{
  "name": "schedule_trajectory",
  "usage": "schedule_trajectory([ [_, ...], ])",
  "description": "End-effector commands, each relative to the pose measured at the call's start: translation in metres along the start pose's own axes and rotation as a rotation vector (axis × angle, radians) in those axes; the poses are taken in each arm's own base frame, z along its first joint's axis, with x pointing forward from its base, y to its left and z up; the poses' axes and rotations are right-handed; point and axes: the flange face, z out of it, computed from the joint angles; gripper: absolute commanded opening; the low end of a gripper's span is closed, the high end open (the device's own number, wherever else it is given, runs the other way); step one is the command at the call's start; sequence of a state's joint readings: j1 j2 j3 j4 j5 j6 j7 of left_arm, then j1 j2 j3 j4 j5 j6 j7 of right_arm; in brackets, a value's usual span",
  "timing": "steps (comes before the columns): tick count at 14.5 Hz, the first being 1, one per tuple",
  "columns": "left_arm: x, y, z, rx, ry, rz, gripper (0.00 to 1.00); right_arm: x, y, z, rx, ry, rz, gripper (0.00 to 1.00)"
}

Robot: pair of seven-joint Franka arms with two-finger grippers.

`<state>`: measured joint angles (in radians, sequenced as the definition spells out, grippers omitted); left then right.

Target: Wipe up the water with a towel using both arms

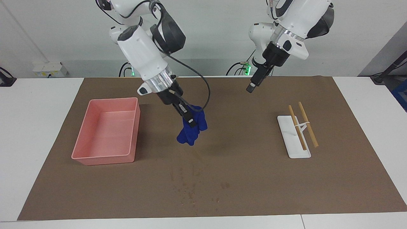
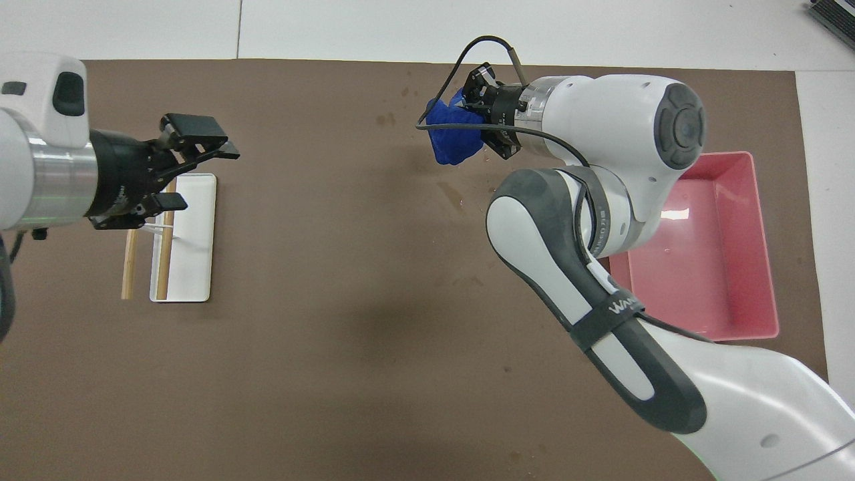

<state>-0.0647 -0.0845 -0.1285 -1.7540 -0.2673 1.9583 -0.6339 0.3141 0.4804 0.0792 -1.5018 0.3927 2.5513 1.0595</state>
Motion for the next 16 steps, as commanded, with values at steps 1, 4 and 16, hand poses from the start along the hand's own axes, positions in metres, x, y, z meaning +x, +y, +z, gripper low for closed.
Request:
schedule_trajectory([
  [1,0.022,-0.038,-0.01,0.072,-0.018,0.174,1.0,0.01,-0.003,0.034,0.03,0.03,-0.074,0.0],
  [4,0.038,-0.079,-0.02,0.217,-0.078,0.441,1.0,0.022,0.02,0.074,0.028,0.058,-0.185,0.0],
  [16,0.027,-0.067,-0.045,0.308,-0.22,0.622,1.0,-0.022,0.136,0.108,-0.225,-0.043,-0.176,0.0],
])
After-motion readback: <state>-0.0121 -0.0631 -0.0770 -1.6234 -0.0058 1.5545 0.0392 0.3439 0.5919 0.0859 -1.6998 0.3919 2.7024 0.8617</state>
